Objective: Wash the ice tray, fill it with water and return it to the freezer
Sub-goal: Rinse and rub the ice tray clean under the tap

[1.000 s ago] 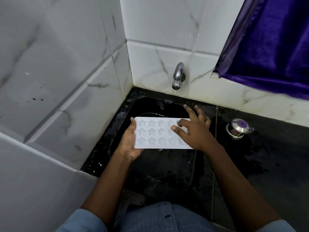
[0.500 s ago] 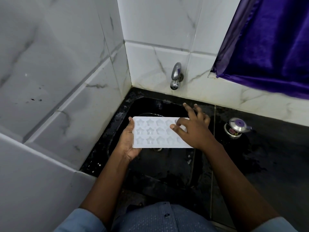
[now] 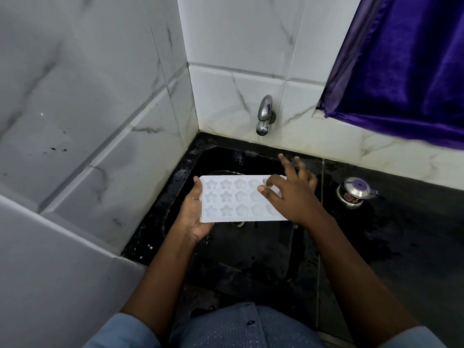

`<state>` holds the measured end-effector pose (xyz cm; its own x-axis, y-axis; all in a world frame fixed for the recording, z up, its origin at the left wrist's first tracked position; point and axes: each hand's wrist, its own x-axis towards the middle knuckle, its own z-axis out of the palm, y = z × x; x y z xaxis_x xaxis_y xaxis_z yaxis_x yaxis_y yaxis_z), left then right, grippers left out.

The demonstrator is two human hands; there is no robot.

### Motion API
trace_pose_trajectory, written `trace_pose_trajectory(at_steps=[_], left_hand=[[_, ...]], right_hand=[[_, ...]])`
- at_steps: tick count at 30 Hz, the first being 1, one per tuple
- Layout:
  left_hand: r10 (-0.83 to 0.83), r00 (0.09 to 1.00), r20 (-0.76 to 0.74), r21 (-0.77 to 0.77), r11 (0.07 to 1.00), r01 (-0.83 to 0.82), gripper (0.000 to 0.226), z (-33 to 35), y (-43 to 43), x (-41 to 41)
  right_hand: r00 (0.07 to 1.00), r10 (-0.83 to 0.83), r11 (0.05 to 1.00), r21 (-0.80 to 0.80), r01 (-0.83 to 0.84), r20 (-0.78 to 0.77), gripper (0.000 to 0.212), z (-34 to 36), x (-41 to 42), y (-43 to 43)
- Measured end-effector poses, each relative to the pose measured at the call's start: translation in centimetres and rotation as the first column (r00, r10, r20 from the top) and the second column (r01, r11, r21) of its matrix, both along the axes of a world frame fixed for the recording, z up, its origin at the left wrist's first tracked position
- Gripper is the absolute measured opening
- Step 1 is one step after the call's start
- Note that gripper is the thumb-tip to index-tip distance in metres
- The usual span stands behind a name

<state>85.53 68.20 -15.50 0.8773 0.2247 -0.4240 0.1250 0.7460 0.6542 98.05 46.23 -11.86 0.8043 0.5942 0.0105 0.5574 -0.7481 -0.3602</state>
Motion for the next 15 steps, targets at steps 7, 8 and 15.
trace_pose_trajectory(at_steps=[7,8,15], left_hand=[[-0.021,1.0,-0.008,-0.002,1.0,0.021,0.082,-0.3,-0.1,-0.1],[-0.028,1.0,-0.013,-0.005,1.0,0.028,0.083,-0.5,-0.2,-0.1],[-0.016,0.999,-0.028,-0.025,1.0,0.015,0.083,-0.4,-0.4,-0.1]], right_hand=[[0.994,0.108,0.991,0.079,-0.107,-0.016,0.035,0.5,-0.9,0.7],[0.991,0.131,0.99,0.054,-0.13,-0.015,0.036,0.6,-1.0,0.9],[0.992,0.112,0.994,-0.006,-0.113,-0.061,0.049,0.8,-1.3,1.5]])
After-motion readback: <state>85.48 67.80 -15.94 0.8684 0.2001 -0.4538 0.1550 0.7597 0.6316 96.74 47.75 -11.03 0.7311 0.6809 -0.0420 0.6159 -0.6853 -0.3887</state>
